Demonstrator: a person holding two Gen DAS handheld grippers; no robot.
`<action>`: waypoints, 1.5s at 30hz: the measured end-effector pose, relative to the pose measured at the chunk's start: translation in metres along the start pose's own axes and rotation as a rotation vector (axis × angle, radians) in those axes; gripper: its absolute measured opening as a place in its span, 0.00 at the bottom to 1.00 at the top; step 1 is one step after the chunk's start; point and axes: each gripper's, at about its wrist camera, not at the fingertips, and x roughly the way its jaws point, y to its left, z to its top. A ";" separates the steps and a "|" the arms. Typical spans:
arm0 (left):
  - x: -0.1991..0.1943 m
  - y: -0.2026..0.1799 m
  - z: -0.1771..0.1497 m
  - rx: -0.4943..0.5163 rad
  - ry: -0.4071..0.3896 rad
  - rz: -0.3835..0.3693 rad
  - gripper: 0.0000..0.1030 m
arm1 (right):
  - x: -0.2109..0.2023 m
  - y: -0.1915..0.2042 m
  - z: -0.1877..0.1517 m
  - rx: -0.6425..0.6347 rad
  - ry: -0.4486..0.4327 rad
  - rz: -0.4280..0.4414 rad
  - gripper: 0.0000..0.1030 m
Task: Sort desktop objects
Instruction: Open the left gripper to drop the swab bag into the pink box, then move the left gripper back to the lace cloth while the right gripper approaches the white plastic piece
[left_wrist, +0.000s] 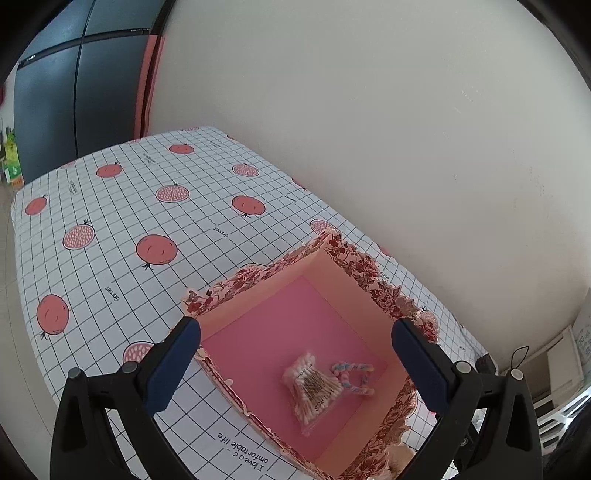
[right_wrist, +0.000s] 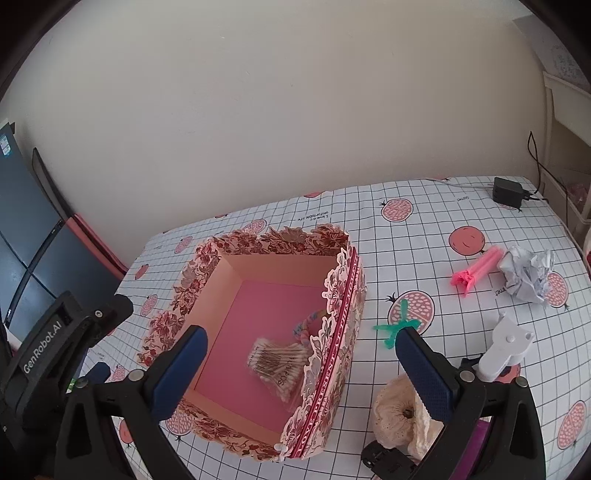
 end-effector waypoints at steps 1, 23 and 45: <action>-0.001 -0.002 0.000 0.007 -0.004 0.006 1.00 | -0.001 -0.001 0.000 0.001 0.000 -0.001 1.00; -0.048 -0.060 -0.014 0.088 -0.094 -0.147 1.00 | -0.062 -0.052 0.034 -0.015 -0.048 -0.058 1.00; -0.030 -0.157 -0.088 0.284 0.091 -0.303 1.00 | -0.112 -0.172 0.038 0.162 -0.021 -0.166 1.00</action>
